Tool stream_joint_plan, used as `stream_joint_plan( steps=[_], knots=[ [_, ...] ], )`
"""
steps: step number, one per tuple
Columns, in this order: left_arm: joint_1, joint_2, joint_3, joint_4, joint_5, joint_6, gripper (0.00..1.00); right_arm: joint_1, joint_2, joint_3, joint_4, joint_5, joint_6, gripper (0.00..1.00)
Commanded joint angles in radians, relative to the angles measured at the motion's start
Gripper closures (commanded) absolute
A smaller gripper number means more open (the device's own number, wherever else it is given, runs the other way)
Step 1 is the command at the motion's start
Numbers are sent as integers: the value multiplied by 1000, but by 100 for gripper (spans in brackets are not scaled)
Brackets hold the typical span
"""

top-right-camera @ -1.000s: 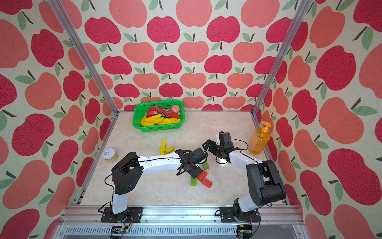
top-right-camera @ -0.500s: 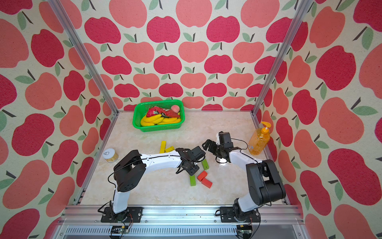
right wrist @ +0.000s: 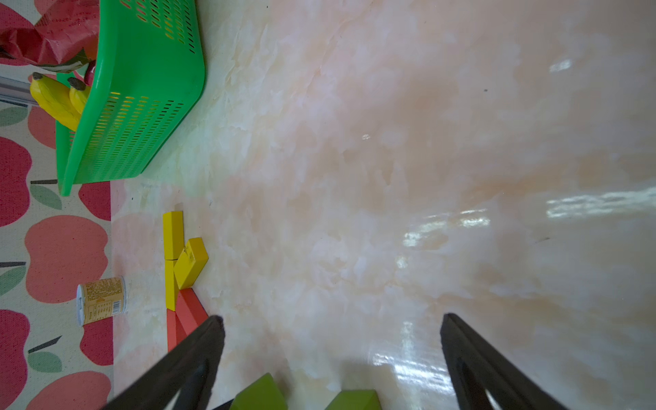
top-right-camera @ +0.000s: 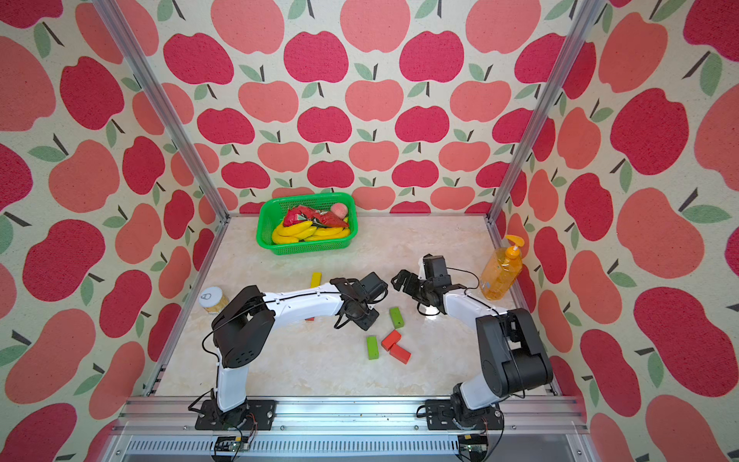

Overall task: Assemble the letter k with building blocks
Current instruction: Pick up the building block from the center of the board, then place the building block at the center of the board.

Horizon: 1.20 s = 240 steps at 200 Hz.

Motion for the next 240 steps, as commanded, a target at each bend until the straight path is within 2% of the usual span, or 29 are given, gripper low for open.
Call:
stream_joint_plan(
  steps=[1,18,33,65,87,118,137,166,240],
  knots=[
    [44,-47,10,18,14,-60,82,-2,-13,28,-30,5,-4,2],
    [91,-21,67,-13,13,-101,82,-2,-20,18,-23,18,-2,2],
    [124,41,179,-97,-26,-146,84,-2,-21,16,-15,4,2,2],
    [116,188,426,-258,-227,-234,88,-3,-3,16,-7,-5,7,2],
    [116,245,518,-281,-300,-310,89,-2,-12,14,-3,-12,8,2],
    [123,281,519,-254,-315,-476,88,-3,-25,11,-8,-2,4,2],
    [124,308,518,-252,-319,-568,92,-3,-25,9,-7,-1,5,2],
    [135,373,573,-283,-294,-601,88,-2,-11,13,-3,-13,9,2],
    [154,387,529,-237,-264,-614,85,-2,0,20,-7,-16,8,2]
  ],
)
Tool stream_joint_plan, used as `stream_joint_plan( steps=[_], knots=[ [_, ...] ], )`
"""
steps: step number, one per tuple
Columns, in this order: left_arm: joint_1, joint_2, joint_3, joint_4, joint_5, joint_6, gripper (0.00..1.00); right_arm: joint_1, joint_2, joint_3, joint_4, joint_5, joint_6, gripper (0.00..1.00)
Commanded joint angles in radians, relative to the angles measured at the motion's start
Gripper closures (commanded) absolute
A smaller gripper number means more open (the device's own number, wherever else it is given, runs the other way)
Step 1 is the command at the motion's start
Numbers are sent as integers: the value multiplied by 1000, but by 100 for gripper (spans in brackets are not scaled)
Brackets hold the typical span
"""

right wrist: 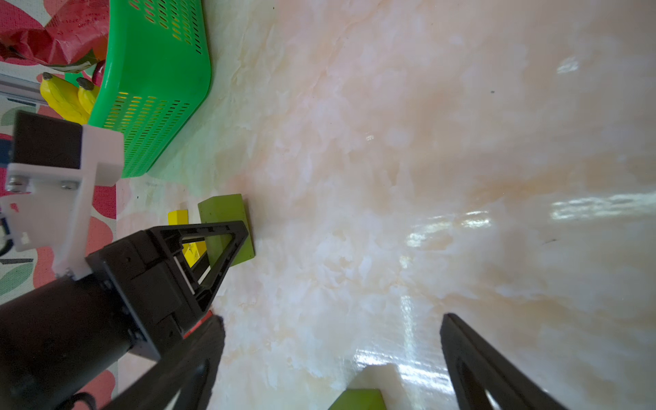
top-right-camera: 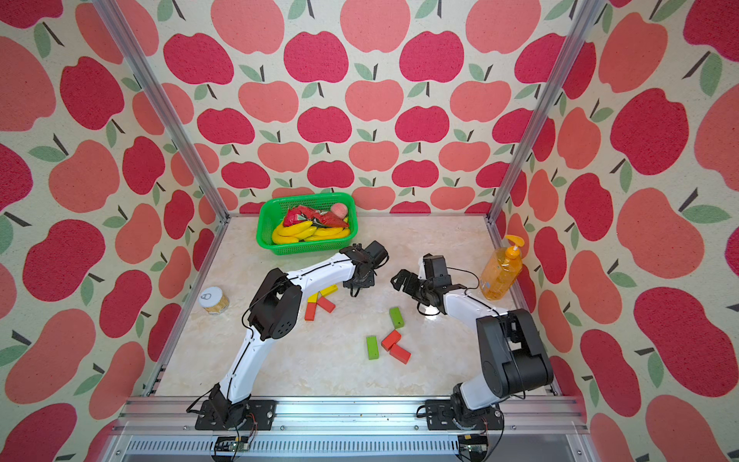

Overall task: Assemble the letter k with building blocks
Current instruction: Place the building block at the center of the board.

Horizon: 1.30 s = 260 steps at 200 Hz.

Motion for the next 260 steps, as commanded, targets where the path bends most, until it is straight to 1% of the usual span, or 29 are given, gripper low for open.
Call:
stream_joint_plan(
  steps=[1,36,76,106,145,200,260],
  knots=[
    [5,12,-8,-3,1,-23,85,-2,5,21,-12,-9,8,2],
    [7,16,-5,13,25,-9,83,-2,22,29,-14,-17,11,2],
    [5,45,36,4,51,19,79,-2,22,28,-17,-12,8,2],
    [6,57,43,5,54,20,78,-2,20,29,-17,-16,8,2],
    [7,98,102,-37,55,33,76,-2,18,30,-17,-19,9,2],
    [11,121,139,-71,47,50,67,-2,22,31,-19,-19,7,2],
    [13,127,136,-60,62,60,63,-3,35,34,-17,-24,9,2]
  ],
)
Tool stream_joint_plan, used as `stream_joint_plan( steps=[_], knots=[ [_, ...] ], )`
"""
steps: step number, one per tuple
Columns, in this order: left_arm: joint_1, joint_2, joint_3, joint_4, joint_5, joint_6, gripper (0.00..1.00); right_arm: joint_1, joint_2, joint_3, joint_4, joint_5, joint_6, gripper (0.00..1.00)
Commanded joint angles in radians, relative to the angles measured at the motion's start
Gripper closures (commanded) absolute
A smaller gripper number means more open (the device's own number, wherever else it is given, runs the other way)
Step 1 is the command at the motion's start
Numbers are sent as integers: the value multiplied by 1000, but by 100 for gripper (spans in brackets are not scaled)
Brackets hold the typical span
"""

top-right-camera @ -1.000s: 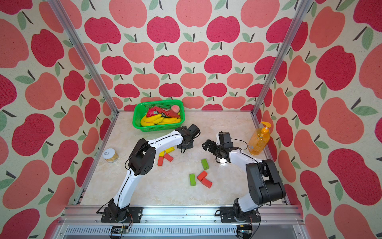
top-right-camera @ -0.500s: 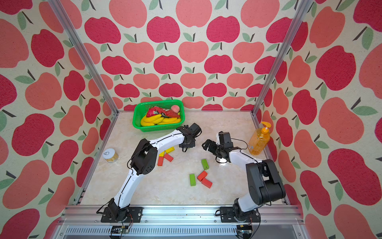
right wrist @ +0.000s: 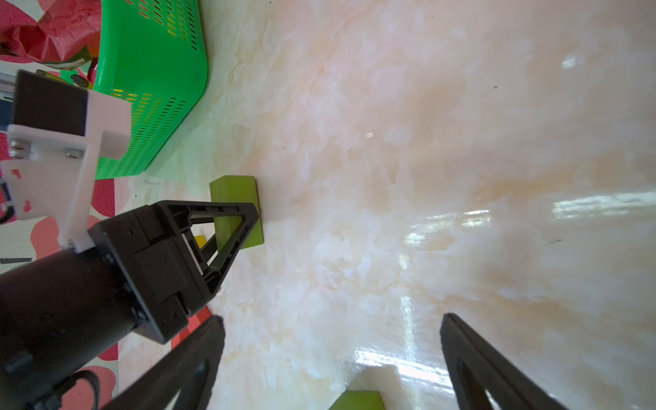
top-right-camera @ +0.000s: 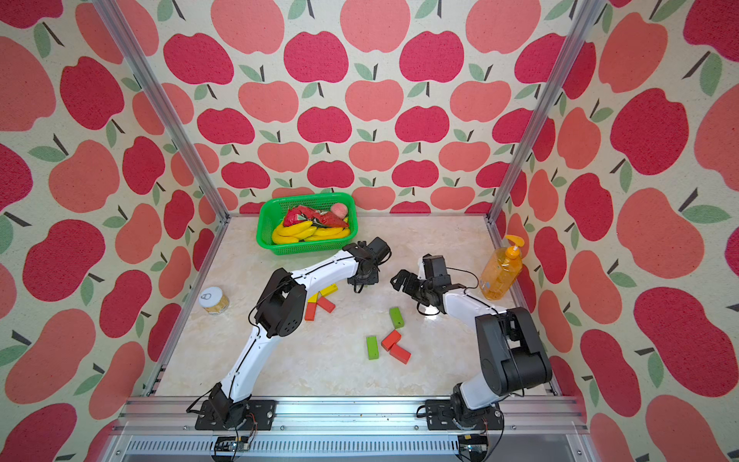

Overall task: Assemble the letter k with building blocks
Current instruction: Place the building block at the center of the board.

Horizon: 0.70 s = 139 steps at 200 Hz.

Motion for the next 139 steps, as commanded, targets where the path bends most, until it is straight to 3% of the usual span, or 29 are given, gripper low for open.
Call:
stream_joint_plan(
  steps=[1,59,139],
  knots=[
    [8,49,12,-40,12,22,63,-3,18,30,-17,-16,9,2],
    [8,40,8,-29,16,30,54,-3,18,32,-17,-16,9,2],
    [-10,-14,5,-28,-14,39,52,-3,19,34,-17,-17,8,2]
  ],
)
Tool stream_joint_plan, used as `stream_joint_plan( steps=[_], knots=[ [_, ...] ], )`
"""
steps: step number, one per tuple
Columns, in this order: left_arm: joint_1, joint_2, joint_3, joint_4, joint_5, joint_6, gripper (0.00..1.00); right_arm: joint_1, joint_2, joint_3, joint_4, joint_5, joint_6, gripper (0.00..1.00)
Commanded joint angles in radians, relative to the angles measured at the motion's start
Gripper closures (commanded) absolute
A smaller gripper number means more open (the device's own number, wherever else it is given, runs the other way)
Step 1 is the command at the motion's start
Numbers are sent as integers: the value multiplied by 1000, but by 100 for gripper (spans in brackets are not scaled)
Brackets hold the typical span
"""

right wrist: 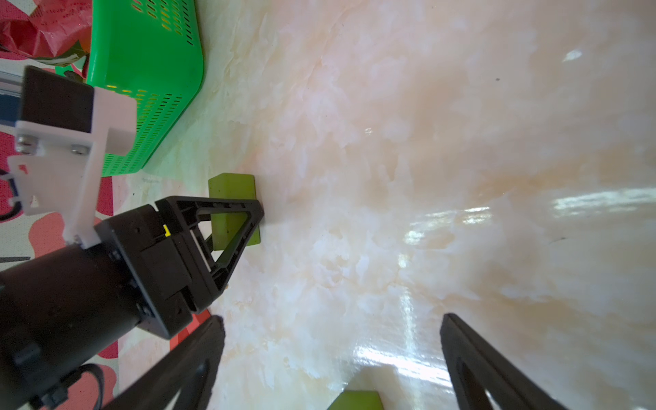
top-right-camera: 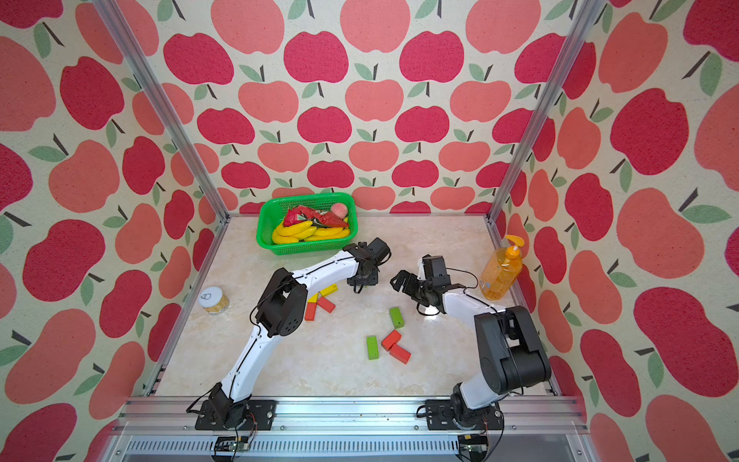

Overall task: Assemble the letter k with building blocks
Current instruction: Place the building block at the center of the board.

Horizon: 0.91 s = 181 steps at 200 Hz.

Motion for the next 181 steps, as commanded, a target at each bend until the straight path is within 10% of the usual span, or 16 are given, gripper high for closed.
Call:
stream_joint_plan(
  steps=[1,87,122,181],
  knots=[
    [-9,-24,2,-28,-20,19,52,-3,13,34,-17,-15,8,2],
    [-61,-206,-109,37,-72,105,35,-3,14,33,-18,-12,6,2],
    [-115,-325,-209,95,-118,130,0,-3,-19,32,-28,-1,-4,2],
    [-155,-567,-516,271,-112,200,2,-3,-73,8,-20,30,-22,1]
  ],
)
